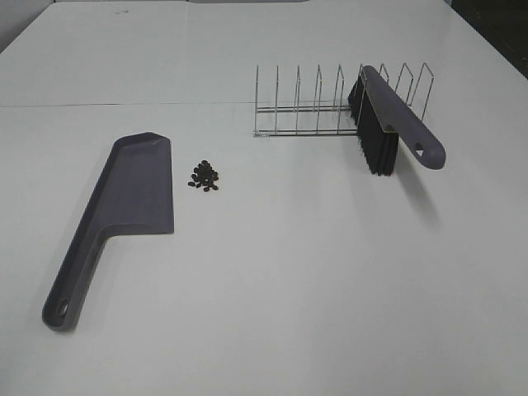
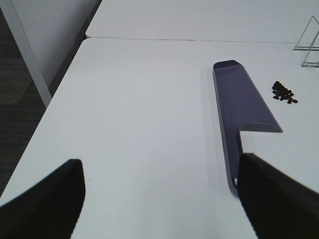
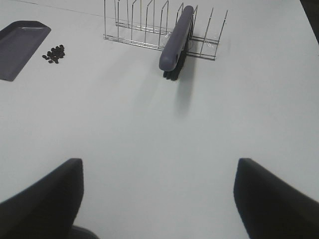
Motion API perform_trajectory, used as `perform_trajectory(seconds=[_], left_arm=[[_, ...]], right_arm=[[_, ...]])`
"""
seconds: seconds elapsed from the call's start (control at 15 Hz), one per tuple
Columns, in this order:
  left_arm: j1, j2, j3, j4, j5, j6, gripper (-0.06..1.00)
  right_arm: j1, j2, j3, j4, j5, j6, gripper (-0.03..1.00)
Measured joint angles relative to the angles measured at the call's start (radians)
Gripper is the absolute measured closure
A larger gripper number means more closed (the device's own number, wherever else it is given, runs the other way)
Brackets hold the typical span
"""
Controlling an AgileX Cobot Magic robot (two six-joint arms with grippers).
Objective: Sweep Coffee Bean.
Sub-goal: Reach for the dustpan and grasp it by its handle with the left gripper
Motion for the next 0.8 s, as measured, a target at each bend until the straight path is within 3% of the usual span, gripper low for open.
perform_trajectory(seconds=[0.8], left_arm=[[0.000, 0.000, 0.000, 0.000, 0.000, 0.000, 0.16]], right_arm=[[0.000, 0.000, 0.000, 0.000, 0.000, 0.000, 0.24]])
